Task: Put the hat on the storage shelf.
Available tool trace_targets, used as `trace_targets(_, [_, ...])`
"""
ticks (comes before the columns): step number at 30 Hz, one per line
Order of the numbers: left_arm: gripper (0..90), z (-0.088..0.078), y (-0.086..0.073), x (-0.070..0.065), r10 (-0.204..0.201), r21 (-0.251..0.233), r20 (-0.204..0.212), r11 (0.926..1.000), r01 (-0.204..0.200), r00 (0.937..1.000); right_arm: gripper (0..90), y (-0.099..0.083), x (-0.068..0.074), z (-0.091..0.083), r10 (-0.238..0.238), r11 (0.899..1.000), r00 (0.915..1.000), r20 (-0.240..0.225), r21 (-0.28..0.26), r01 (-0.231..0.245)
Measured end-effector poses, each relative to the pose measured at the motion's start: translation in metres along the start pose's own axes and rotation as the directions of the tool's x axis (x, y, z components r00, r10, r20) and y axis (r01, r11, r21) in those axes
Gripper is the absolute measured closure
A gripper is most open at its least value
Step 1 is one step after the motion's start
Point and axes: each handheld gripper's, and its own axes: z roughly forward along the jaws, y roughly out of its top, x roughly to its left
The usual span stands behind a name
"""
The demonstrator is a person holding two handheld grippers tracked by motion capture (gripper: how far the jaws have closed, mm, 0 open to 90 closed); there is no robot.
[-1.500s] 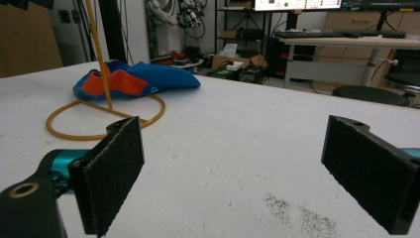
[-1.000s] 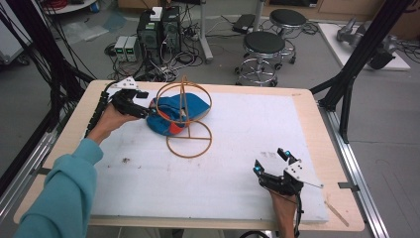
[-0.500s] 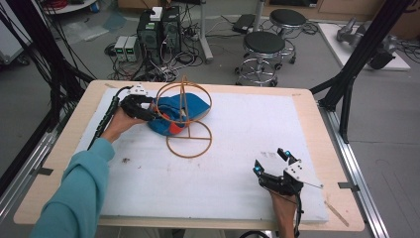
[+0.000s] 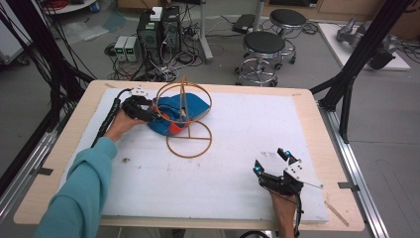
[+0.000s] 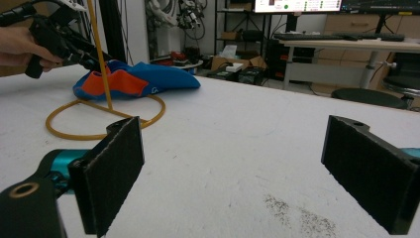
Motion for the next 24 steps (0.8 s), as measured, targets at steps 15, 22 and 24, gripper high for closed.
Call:
trace_targets(15, [29.1,0.015,-0.005,-0.005,0.059,0.062,-0.049,0.9965,-0.056,0.9971,8.5,0.0,0.0,0.0,-0.002,1.0,1.0,0.001,-0.002,0.002])
trace_targets(22, [53.8,0.014,-0.004,-0.007,0.063,0.063,-0.043,0.9962,-0.061,0.9971,8.5,0.0,-0.001,0.0,0.0,1.0,1.0,0.001,-0.002,0.0])
trace_targets(24, [62.5,0.013,-0.003,-0.009,0.077,0.074,-0.049,0.9946,-0.074,0.9958,8.5,0.0,-0.001,0.0,-0.001,1.0,1.0,0.001,-0.002,0.001])
